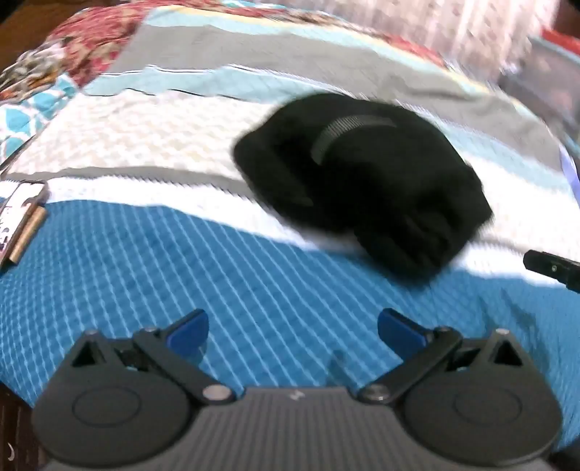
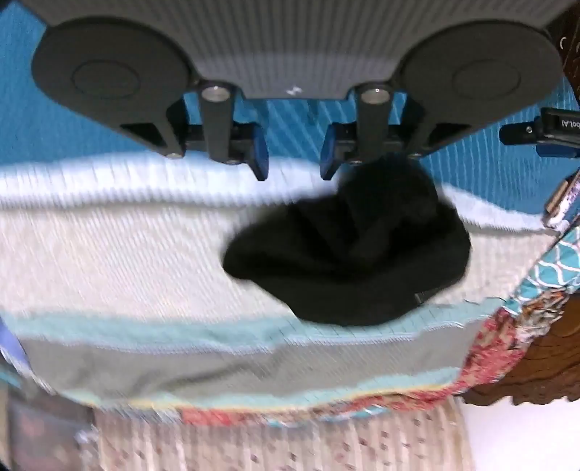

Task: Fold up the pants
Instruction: 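Move both grippers toward the crumpled black pants on the bed, then grasp the black pants with the left gripper and lift them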

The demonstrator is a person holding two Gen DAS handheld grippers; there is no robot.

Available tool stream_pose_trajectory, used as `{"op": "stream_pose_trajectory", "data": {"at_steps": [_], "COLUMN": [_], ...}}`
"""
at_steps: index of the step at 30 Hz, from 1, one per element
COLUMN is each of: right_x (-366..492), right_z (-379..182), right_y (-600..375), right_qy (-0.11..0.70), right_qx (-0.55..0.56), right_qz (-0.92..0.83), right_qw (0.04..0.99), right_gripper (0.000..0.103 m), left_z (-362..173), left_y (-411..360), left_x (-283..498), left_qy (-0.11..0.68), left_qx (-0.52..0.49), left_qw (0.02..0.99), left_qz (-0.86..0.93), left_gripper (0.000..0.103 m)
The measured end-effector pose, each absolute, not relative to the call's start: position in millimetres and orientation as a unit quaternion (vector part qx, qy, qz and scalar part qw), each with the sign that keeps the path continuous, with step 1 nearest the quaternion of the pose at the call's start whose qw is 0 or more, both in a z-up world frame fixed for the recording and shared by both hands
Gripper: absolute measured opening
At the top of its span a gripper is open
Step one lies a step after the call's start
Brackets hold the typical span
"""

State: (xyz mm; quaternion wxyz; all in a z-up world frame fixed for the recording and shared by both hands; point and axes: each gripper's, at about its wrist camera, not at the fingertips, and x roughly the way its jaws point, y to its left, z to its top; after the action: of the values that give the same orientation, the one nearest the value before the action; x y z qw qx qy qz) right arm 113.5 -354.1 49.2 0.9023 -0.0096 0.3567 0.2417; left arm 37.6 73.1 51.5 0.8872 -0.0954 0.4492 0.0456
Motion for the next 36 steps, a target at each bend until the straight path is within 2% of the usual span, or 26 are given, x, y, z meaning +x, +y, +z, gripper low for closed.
{"op": "stream_pose_trajectory", "data": {"at_steps": [1,3,5,6,7,9,10,11,12,16,21,24,29,31,32,33,36], "right_x": [120,126,123,121,119,128,134,142,146,169,225,250,257,251,240,237,217], "right_z": [54,62,65,63,59,50,45,42,43,95,155,156,118,102,98,99,107], "right_y": [-342,-315,-279,-265,-252,-229,-221,-214,-208,-242,-326,-372,-427,-440,-453,-461,-490], "right_qy": [0.348,0.326,0.282,0.263,0.248,0.256,0.268,0.28,0.289,0.236,0.182,0.197,0.269,0.288,0.291,0.292,0.266], "right_qx": [-0.021,-0.061,-0.133,-0.165,-0.191,-0.215,-0.212,-0.208,-0.208,-0.106,-0.026,-0.002,0.047,0.058,0.063,0.075,0.12], "right_qz": [0.255,0.296,0.337,0.351,0.365,0.387,0.397,0.405,0.404,0.349,0.178,0.074,-0.023,-0.057,-0.07,-0.084,-0.12], "right_qw": [0.902,0.896,0.888,0.883,0.877,0.86,0.852,0.845,0.843,0.901,0.967,0.978,0.962,0.954,0.952,0.95,0.949], "right_gripper": [0.036,0.046,0.085,0.09,0.091,0.089,0.076,0.029,0.01,0.009,0.009,0.009,0.009,0.009,0.009,0.009,0.009], "left_z": [55,55,55,56,55,55,56,56,57,59,60,62,51,42,36,29,24], "left_y": [80,87,98,102,105,109,109,108,107,107,90,72,35,23,17,14,15], "left_x": [40,36,39,35,35,34,37,38,39,42,67,86,109,121,131,138,145], "left_qy": [0.443,0.436,0.434,0.434,0.435,0.438,0.44,0.441,0.44,0.43,0.411,0.4,0.403,0.416,0.43,0.447,0.458], "left_qx": [-0.105,-0.117,-0.128,-0.13,-0.131,-0.127,-0.125,-0.123,-0.122,-0.112,-0.092,-0.097,-0.09,-0.097,-0.1,-0.1,-0.099], "left_qw": [0.888,0.89,0.889,0.888,0.888,0.886,0.885,0.885,0.886,0.893,0.906,0.911,0.91,0.903,0.896,0.887,0.882], "left_qz": [0.054,0.065,0.074,0.076,0.078,0.08,0.081,0.081,0.081,0.071,0.045,0.016,-0.027,-0.043,-0.052,-0.054,-0.034], "left_gripper": [0.102,0.101,0.099,0.099,0.098,0.096,0.096,0.094,0.094,0.094,0.094,0.097,0.1,0.088,0.055,0.035,0.024]}}
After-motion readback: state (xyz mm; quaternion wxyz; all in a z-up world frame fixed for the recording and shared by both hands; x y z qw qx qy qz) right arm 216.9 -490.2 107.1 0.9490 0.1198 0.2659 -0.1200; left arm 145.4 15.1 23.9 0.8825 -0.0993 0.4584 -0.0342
